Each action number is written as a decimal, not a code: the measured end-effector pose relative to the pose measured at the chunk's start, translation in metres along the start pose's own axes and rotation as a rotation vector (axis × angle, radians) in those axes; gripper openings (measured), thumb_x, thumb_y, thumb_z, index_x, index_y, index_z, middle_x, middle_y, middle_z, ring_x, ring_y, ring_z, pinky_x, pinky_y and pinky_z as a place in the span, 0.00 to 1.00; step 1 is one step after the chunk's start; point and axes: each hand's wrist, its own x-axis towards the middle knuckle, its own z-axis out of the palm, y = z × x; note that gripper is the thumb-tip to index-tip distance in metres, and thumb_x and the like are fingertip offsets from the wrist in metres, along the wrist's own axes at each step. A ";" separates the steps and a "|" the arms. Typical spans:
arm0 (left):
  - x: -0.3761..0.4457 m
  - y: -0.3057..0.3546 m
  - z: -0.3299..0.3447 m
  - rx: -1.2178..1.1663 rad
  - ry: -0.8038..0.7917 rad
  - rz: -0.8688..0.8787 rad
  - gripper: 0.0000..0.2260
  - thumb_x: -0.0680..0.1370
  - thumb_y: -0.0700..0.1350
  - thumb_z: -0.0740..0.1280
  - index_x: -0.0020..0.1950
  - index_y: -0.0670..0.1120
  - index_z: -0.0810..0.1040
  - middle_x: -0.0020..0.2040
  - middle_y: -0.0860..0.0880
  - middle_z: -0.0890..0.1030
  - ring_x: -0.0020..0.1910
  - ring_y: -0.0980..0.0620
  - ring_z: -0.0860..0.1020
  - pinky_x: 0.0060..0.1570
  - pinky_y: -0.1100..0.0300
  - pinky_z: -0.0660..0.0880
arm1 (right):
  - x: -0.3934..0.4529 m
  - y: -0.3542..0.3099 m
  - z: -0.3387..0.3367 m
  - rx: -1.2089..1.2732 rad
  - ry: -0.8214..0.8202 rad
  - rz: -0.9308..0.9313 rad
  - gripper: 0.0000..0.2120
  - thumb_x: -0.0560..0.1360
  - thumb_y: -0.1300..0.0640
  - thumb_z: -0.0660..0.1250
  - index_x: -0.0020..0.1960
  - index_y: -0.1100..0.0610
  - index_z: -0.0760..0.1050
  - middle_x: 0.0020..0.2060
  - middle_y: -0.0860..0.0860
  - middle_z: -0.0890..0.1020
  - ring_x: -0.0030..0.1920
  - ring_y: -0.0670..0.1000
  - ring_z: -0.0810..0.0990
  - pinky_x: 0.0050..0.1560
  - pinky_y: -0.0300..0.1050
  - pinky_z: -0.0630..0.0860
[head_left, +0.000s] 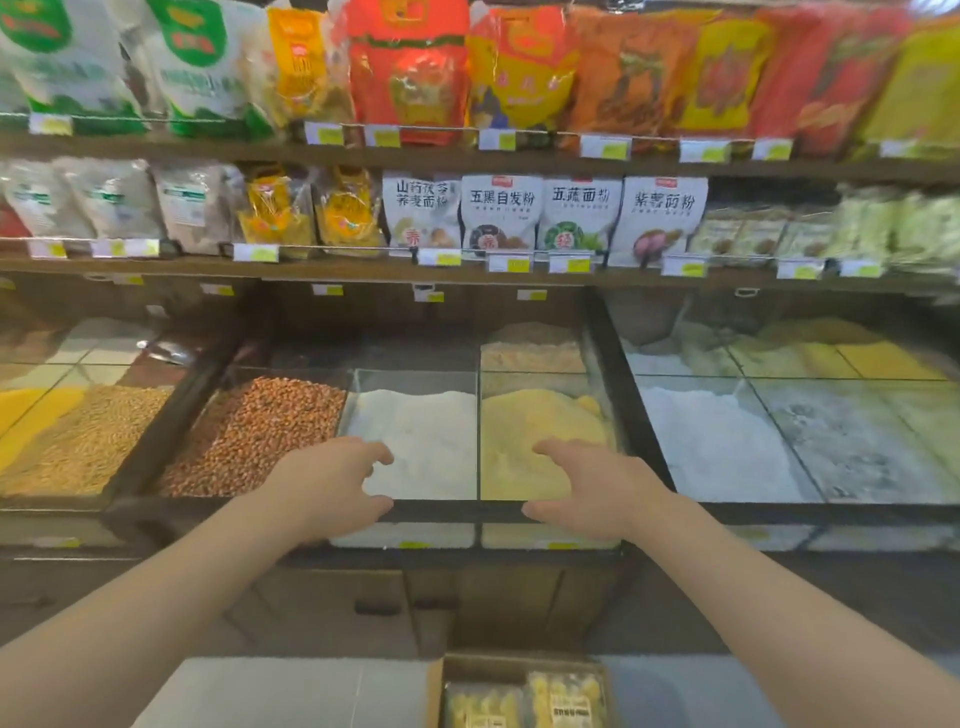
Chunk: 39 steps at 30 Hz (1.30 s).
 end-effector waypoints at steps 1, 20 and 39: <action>0.005 0.006 0.003 -0.011 -0.006 -0.009 0.25 0.77 0.62 0.66 0.73 0.61 0.68 0.65 0.57 0.77 0.63 0.52 0.76 0.59 0.52 0.75 | 0.003 0.008 -0.002 0.001 0.005 -0.004 0.38 0.74 0.32 0.65 0.79 0.42 0.58 0.75 0.45 0.69 0.73 0.51 0.70 0.63 0.51 0.72; 0.130 0.106 0.179 -0.289 -0.253 -0.126 0.21 0.76 0.56 0.72 0.68 0.58 0.75 0.60 0.55 0.80 0.54 0.51 0.79 0.56 0.55 0.74 | 0.072 0.159 0.155 0.206 -0.189 -0.001 0.35 0.75 0.32 0.64 0.78 0.43 0.60 0.71 0.47 0.73 0.70 0.53 0.73 0.61 0.53 0.72; 0.188 0.098 0.755 -0.282 -0.535 -0.233 0.31 0.78 0.56 0.69 0.78 0.58 0.59 0.74 0.49 0.71 0.68 0.41 0.75 0.59 0.41 0.77 | 0.097 0.293 0.685 0.535 -0.531 0.608 0.32 0.74 0.39 0.67 0.76 0.45 0.65 0.69 0.50 0.77 0.67 0.55 0.76 0.63 0.54 0.76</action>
